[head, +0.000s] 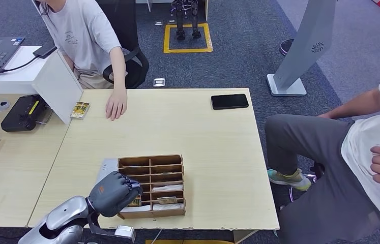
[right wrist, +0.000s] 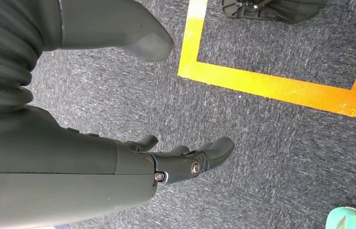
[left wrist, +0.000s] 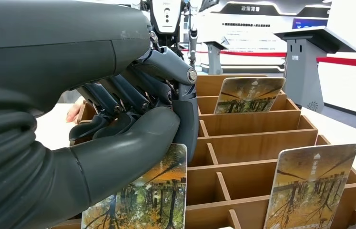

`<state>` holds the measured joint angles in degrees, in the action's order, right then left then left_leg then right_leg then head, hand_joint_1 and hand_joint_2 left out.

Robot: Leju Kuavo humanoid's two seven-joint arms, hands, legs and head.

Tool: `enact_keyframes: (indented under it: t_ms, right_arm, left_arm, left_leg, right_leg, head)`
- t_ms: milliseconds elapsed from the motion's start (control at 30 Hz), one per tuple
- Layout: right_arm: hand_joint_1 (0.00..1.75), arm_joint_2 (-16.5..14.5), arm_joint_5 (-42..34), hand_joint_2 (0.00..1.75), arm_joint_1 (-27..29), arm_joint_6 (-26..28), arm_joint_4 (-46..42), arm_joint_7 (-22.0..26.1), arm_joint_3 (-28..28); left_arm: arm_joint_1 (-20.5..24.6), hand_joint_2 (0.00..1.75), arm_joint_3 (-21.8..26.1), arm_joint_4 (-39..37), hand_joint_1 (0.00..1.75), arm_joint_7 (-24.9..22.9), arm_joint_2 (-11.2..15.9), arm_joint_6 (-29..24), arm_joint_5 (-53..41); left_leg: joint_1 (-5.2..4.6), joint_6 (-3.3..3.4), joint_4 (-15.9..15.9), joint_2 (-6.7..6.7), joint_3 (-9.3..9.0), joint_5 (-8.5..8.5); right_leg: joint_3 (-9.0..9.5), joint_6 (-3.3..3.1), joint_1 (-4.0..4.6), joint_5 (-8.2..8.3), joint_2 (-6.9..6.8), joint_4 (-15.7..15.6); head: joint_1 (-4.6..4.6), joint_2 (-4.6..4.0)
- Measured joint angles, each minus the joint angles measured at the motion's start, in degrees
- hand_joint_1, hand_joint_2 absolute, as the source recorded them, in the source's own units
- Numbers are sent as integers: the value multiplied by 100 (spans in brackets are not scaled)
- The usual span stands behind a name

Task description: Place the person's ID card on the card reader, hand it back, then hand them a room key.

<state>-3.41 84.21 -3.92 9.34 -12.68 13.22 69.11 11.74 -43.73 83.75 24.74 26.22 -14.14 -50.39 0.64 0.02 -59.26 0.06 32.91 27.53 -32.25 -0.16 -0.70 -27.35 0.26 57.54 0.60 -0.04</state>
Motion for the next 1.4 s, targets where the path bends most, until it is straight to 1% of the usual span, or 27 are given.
enact_keyframes:
  t_ms: [200,667,1133,1267,1400]
  right_arm:
    - [0,0,-4,175,1,-9,0,-1,0]
    - [0,0,-13,175,4,-16,0,-2,0]
    - [0,0,-20,175,4,-15,0,-2,0]
    - [0,0,-17,175,5,-7,1,-4,0]
    - [0,0,-17,175,6,6,0,5,0]
  left_arm:
    - [-55,175,82,133,175,-1,1,-185,8]
    - [-159,175,553,527,175,0,5,-370,99]
    - [-182,175,680,596,175,-10,-1,-447,74]
    - [-126,175,927,601,175,-279,-21,-649,118]
    - [105,175,1461,602,175,-415,-56,-554,564]
  left_leg:
    - [0,0,0,0,0,0]
    - [0,-1,0,0,0,0]
    - [0,-1,0,0,0,-1]
    - [1,-2,0,1,-1,-2]
    - [3,-8,0,0,-1,-6]
  right_leg:
    - [-1,0,0,0,0,0]
    - [-1,0,0,0,0,0]
    - [-1,0,0,0,0,0]
    - [-3,0,0,0,1,0]
    - [-3,-5,1,4,1,1]
  head:
    - [-1,0]
    - [-1,0]
    - [-1,0]
    - [-1,0]
    - [-1,0]
